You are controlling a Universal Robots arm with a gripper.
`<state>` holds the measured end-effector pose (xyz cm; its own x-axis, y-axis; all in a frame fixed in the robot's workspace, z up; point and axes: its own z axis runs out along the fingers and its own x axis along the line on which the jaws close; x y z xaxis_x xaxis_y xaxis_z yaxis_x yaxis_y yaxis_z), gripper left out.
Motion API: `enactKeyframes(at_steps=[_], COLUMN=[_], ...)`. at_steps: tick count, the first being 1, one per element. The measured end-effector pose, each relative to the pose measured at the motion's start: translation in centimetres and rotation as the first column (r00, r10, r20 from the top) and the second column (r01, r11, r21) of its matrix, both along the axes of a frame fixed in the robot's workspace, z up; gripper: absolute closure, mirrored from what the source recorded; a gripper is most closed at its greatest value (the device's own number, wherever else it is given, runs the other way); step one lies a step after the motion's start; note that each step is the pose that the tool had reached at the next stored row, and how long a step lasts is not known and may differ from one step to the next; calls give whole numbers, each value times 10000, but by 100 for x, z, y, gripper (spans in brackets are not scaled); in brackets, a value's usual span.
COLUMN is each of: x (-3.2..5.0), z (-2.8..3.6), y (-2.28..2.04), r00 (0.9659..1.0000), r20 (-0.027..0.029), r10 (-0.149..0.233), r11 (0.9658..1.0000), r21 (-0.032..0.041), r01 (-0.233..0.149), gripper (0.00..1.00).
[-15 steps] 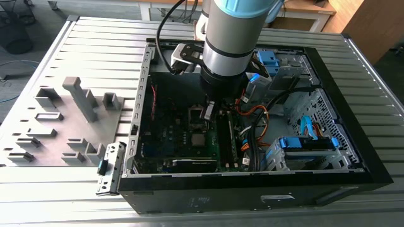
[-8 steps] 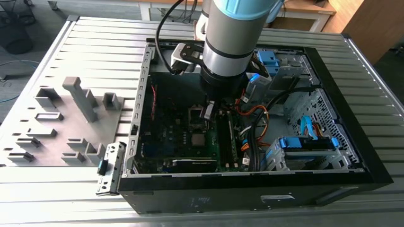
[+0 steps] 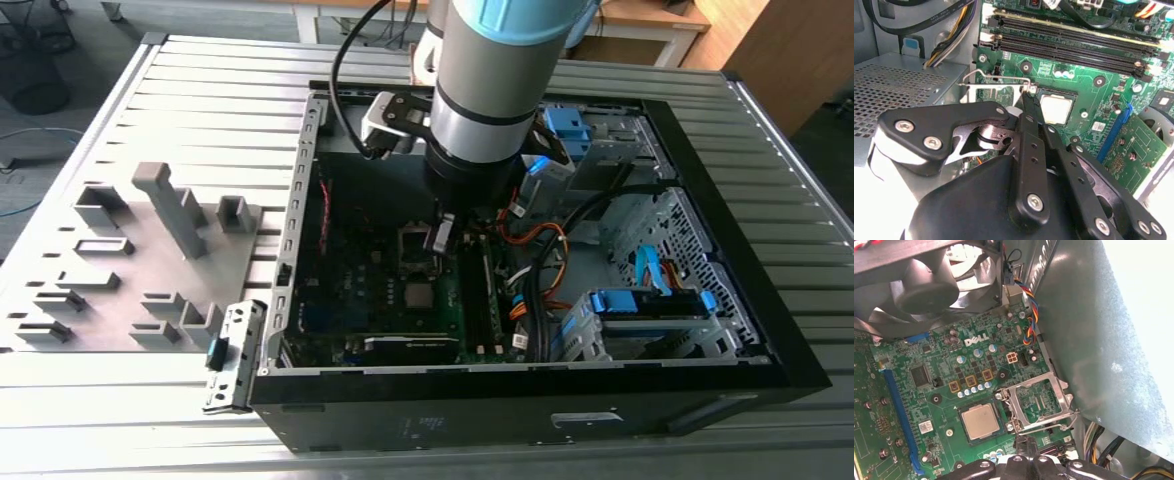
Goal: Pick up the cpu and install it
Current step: 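Close the cpu cover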
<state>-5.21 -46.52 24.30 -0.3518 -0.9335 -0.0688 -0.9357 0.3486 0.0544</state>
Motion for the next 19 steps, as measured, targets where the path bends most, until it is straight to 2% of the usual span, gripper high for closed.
enactKeyframes(at_steps=[4, 7, 13, 19], x=[59, 69, 69, 69], z=[-32, -76, -140, -141], y=[7, 47, 95, 97], r00=[10000, 10000, 10000, 10000], r20=[-2, -1, 0, -2], r10=[-1, -2, -4, -4], r11=[10000, 10000, 10000, 10000], r21=[4, 6, 70, 68], r01=[1, 2, 4, 4], gripper=[89, 89, 89, 89])
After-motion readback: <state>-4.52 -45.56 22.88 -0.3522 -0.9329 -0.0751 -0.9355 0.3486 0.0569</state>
